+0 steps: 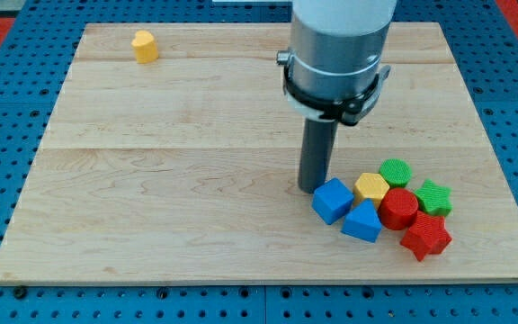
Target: Nudge the yellow heart a bit right
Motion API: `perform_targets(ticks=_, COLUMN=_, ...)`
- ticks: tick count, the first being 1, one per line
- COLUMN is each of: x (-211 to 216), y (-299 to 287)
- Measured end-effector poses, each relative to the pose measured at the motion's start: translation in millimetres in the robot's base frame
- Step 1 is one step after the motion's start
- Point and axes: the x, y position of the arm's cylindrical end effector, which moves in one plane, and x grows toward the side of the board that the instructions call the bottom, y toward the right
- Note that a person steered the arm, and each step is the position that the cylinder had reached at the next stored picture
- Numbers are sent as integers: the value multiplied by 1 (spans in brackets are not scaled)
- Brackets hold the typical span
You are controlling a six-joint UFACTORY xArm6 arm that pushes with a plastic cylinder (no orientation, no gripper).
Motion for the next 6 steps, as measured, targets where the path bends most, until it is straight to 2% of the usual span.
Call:
perform_targets(ticks=1, x=-4, y=-92)
perform_targets(ticks=3, x=-119, y=-235)
perform_targets(ticks=4, x=-184, y=-276)
perform_targets(ticks=5, x=-257, y=-276)
perform_targets(ticks=6, x=-264, y=-203)
